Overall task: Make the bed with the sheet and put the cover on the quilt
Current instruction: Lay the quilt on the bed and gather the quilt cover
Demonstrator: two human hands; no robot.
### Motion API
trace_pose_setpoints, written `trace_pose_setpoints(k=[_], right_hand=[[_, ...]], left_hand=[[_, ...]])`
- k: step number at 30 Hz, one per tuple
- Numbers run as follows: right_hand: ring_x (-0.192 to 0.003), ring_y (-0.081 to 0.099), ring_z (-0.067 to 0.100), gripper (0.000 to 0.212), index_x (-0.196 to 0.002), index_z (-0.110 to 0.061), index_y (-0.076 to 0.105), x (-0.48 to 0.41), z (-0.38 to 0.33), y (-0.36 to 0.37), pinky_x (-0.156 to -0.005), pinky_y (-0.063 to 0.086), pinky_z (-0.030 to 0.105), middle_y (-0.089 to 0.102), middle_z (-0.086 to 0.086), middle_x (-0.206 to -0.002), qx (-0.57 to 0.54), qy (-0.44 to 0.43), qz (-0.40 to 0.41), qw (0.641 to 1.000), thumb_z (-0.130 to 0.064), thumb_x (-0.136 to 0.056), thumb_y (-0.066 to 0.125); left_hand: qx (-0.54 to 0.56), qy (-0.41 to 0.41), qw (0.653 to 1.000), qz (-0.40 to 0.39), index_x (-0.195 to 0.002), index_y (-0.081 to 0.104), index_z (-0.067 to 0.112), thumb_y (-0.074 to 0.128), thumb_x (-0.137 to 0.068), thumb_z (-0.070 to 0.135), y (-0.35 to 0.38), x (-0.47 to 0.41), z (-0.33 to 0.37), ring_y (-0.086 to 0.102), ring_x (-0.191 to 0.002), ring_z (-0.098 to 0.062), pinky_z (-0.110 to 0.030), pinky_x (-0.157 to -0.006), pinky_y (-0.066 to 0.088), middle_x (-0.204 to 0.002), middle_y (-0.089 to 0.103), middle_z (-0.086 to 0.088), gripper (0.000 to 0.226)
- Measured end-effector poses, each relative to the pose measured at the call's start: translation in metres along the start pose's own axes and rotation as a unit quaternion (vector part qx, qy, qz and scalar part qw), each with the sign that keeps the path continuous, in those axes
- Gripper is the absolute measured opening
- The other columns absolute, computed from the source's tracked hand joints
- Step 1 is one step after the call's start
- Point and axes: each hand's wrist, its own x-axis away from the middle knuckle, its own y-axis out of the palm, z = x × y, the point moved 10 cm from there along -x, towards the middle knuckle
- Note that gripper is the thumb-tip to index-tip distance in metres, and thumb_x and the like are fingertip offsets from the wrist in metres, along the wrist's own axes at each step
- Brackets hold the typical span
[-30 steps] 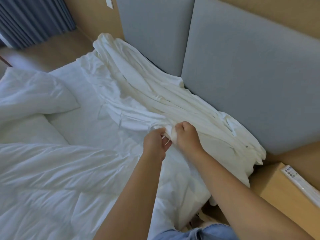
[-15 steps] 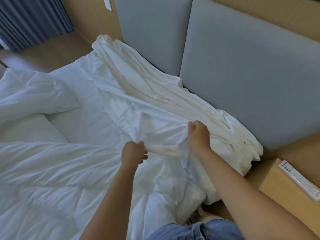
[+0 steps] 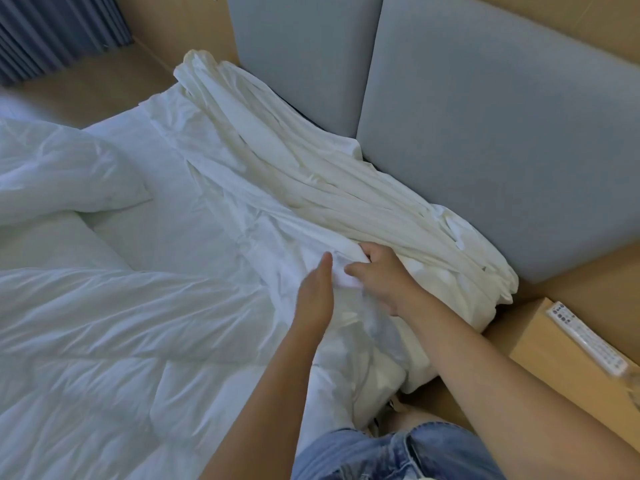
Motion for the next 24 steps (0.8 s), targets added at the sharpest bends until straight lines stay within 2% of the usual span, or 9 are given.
trace_pose_setpoints(k=[3, 6, 8, 11, 15, 17, 20, 22, 24], right_hand=[[-0.071, 0.054, 0.019, 0.020, -0.095, -0.009, 0.050, 0.005, -0.007, 0.000, -0.061, 0.042, 0.031, 0.058, 0.004, -0.082, 0.115, -0.058, 0.020, 0.991, 0.004, -0.080, 0.052], [-0.073, 0.052, 0.023, 0.026, -0.096, -0.014, 0.039, 0.012, 0.023, -0.034, -0.060, 0.039, 0.033, 0.051, -0.001, -0.082, 0.174, -0.034, 0.165, 0.970, 0.006, -0.081, 0.046], [-0.082, 0.054, 0.027, 0.025, -0.098, -0.012, 0.042, 0.020, 0.064, -0.066, -0.065, 0.039, 0.033, 0.053, 0.005, -0.095, 0.136, 0.049, 0.240, 0.960, 0.005, -0.080, 0.044], [-0.078, 0.050, 0.026, 0.016, -0.080, -0.012, 0.045, 0.024, 0.091, -0.088, -0.057, 0.035, 0.030, 0.053, 0.004, -0.085, 0.103, 0.083, 0.250, 0.959, 0.003, -0.083, 0.042], [-0.077, 0.056, 0.023, 0.012, -0.086, -0.010, 0.054, 0.030, 0.058, -0.079, -0.065, 0.044, 0.031, 0.058, 0.000, -0.078, 0.105, -0.021, 0.189, 0.976, -0.007, -0.091, 0.044], [-0.079, 0.059, 0.027, 0.009, -0.095, -0.010, 0.053, 0.039, 0.046, -0.069, -0.070, 0.049, 0.039, 0.062, 0.005, -0.084, 0.190, -0.037, 0.149, 0.970, -0.013, -0.092, 0.045], [-0.083, 0.059, 0.029, 0.025, -0.118, -0.013, 0.043, 0.054, 0.046, -0.049, -0.068, 0.044, 0.035, 0.062, 0.009, -0.091, 0.348, -0.033, 0.067, 0.935, -0.023, -0.095, 0.043], [-0.082, 0.059, 0.027, 0.028, -0.119, -0.015, 0.041, 0.063, 0.048, -0.043, -0.068, 0.045, 0.034, 0.058, 0.005, -0.085, 0.325, -0.043, 0.027, 0.944, -0.028, -0.094, 0.046], [-0.079, 0.058, 0.020, 0.022, -0.101, -0.017, 0.048, 0.069, 0.044, -0.049, -0.071, 0.047, 0.033, 0.056, 0.000, -0.081, 0.226, -0.067, 0.024, 0.972, -0.033, -0.089, 0.056]], left_hand=[[0.182, -0.074, 0.970, -0.141, -0.090, 0.067, 0.004, 0.037, -0.099, 0.042, 0.035, 0.009, 0.019, 0.061, -0.073, -0.017, -0.028, -0.081, 0.045, -0.082, 0.069, -0.009, 0.050], [0.259, -0.051, 0.958, -0.109, -0.092, 0.061, 0.003, 0.038, -0.100, 0.014, 0.035, -0.005, 0.050, 0.065, -0.079, -0.021, -0.030, -0.080, 0.052, -0.094, 0.067, -0.015, 0.027], [0.376, -0.047, 0.918, -0.114, -0.099, 0.059, 0.005, 0.037, -0.101, 0.013, 0.037, -0.005, 0.067, 0.066, -0.081, -0.021, -0.031, -0.075, 0.055, -0.090, 0.067, -0.010, 0.023], [0.497, -0.059, 0.861, -0.090, -0.118, 0.054, 0.002, 0.039, -0.102, 0.018, 0.037, -0.009, 0.057, 0.065, -0.090, -0.024, -0.035, -0.081, 0.054, -0.098, 0.066, -0.011, 0.028], [0.400, -0.160, 0.889, -0.159, -0.130, 0.046, 0.002, 0.048, -0.089, 0.057, 0.087, 0.017, 0.014, 0.050, -0.126, -0.030, -0.037, -0.108, 0.036, -0.131, 0.055, -0.020, 0.069], [0.308, -0.180, 0.909, -0.217, -0.118, 0.057, 0.001, 0.054, -0.090, 0.046, 0.112, 0.032, 0.008, 0.056, -0.118, -0.031, -0.036, -0.106, 0.040, -0.122, 0.061, -0.023, 0.054], [0.225, -0.145, 0.950, -0.158, -0.102, 0.059, -0.004, 0.054, -0.094, 0.013, 0.112, 0.017, 0.016, 0.062, -0.090, -0.029, -0.037, -0.085, 0.049, -0.096, 0.063, -0.017, 0.020], [0.220, -0.112, 0.962, -0.120, -0.094, 0.060, -0.001, 0.050, -0.096, 0.011, 0.102, 0.009, 0.029, 0.061, -0.079, -0.025, -0.036, -0.077, 0.050, -0.087, 0.061, -0.013, 0.015], [0.308, -0.138, 0.930, -0.145, -0.100, 0.059, 0.001, 0.051, -0.096, 0.032, 0.104, 0.018, 0.033, 0.062, -0.084, -0.028, -0.041, -0.078, 0.050, -0.095, 0.062, -0.015, 0.032]])
